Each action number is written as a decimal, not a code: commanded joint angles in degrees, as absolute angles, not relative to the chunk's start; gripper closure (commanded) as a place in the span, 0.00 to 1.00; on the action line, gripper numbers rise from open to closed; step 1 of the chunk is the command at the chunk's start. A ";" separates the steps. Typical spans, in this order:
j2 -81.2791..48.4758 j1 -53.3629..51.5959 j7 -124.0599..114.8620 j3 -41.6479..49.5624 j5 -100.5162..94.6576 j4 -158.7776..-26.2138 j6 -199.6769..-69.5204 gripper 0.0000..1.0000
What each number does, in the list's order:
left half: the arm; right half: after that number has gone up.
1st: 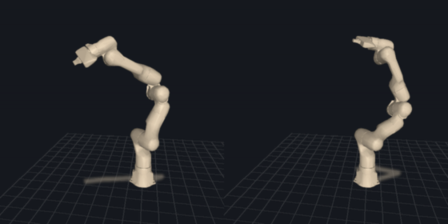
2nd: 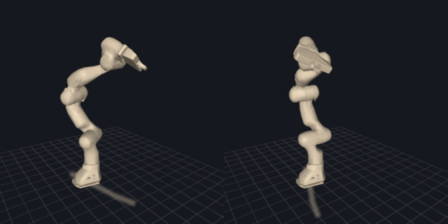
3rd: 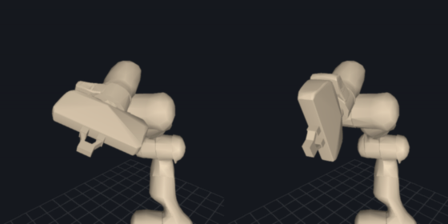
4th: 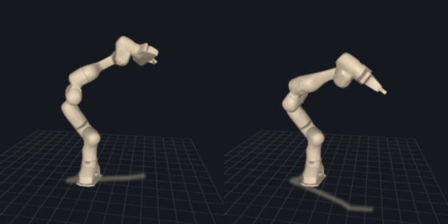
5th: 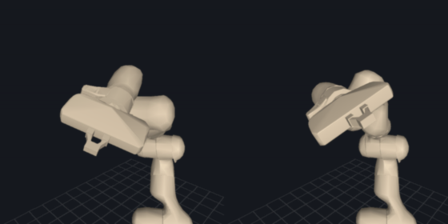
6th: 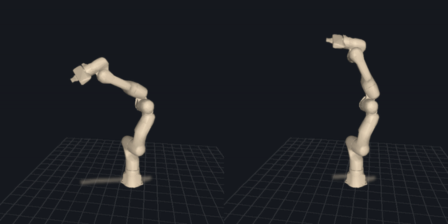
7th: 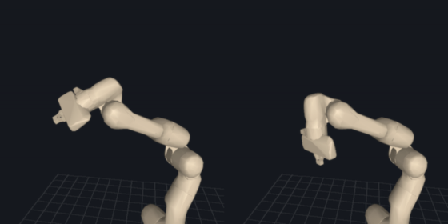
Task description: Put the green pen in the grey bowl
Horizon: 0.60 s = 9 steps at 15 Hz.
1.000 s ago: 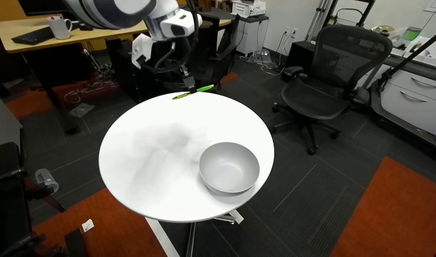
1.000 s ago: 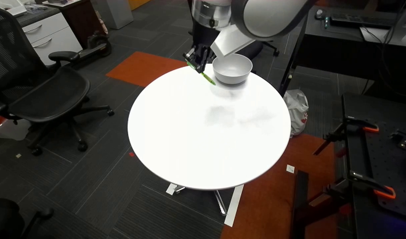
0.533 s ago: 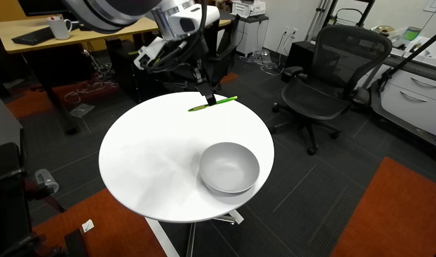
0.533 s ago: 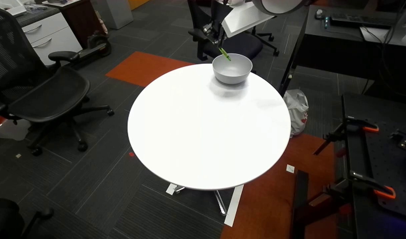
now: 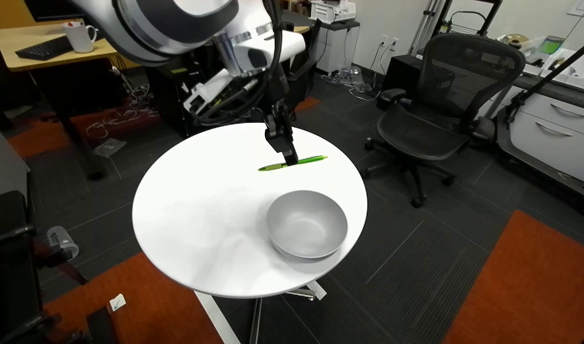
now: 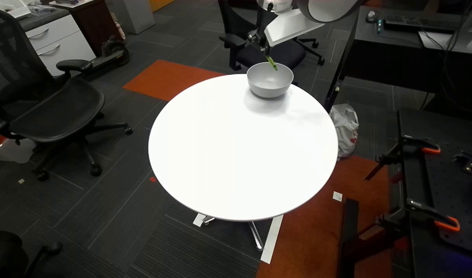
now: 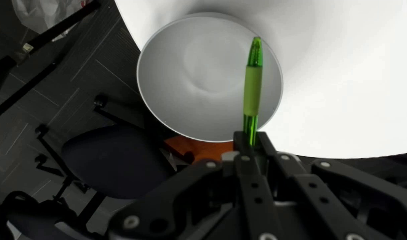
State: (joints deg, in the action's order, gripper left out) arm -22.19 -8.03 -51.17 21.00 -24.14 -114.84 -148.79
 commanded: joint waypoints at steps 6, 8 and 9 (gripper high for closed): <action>-25.17 -7.28 -57.74 22.43 -26.51 -112.98 -147.68 0.98; -26.33 -7.64 -61.04 23.42 -27.42 -112.58 -147.81 0.98; -26.63 -7.80 -62.68 23.76 -27.96 -112.64 -147.68 0.98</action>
